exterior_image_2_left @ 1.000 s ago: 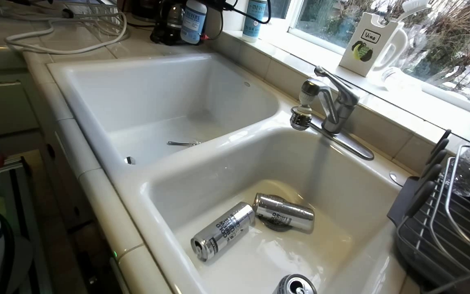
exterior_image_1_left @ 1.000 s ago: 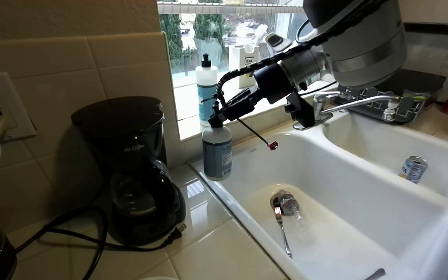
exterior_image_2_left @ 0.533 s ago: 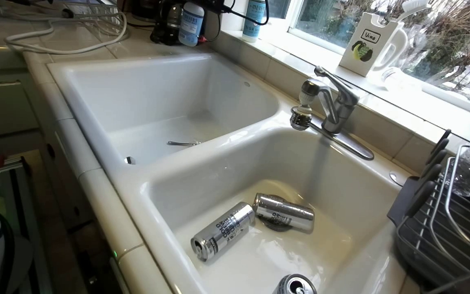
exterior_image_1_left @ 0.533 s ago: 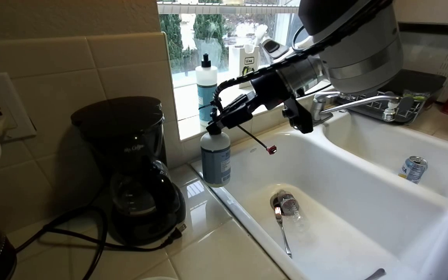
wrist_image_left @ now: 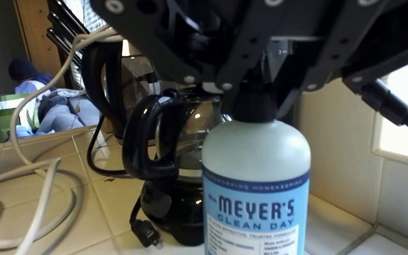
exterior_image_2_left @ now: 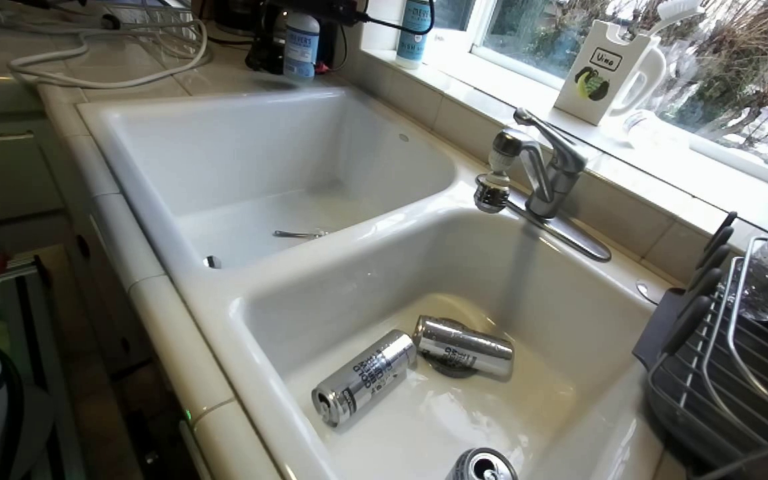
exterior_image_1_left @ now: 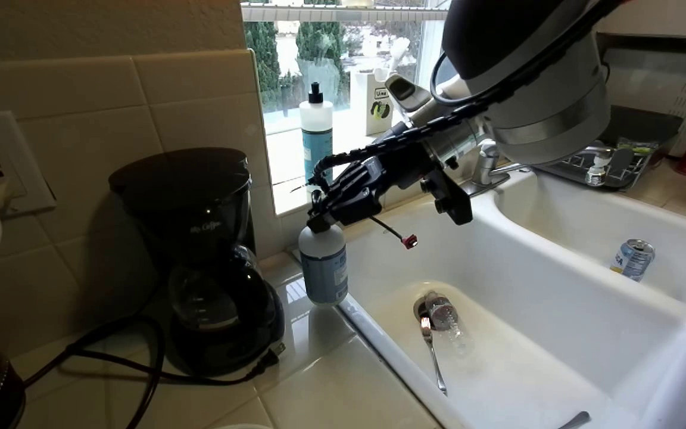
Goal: Put the pump bottle on the left side of the counter.
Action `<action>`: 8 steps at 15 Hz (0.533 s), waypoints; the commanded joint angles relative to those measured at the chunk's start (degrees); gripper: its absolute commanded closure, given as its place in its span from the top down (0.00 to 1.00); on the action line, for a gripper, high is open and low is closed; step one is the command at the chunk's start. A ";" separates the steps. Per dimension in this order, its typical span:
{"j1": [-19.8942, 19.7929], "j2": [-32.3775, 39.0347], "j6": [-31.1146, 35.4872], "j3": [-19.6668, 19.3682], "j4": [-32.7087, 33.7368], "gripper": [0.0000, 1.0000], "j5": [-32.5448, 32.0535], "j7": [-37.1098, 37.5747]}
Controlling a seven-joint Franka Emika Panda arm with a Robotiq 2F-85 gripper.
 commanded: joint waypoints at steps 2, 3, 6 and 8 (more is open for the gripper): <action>-0.53 2.79 0.01 0.74 3.16 0.08 4.06 -6.91; -0.70 3.18 -0.28 0.83 3.71 0.08 5.25 -8.38; -1.39 4.55 -1.96 0.88 5.33 0.08 9.07 -11.48; -1.81 5.46 -3.15 0.88 6.20 0.08 11.44 -13.15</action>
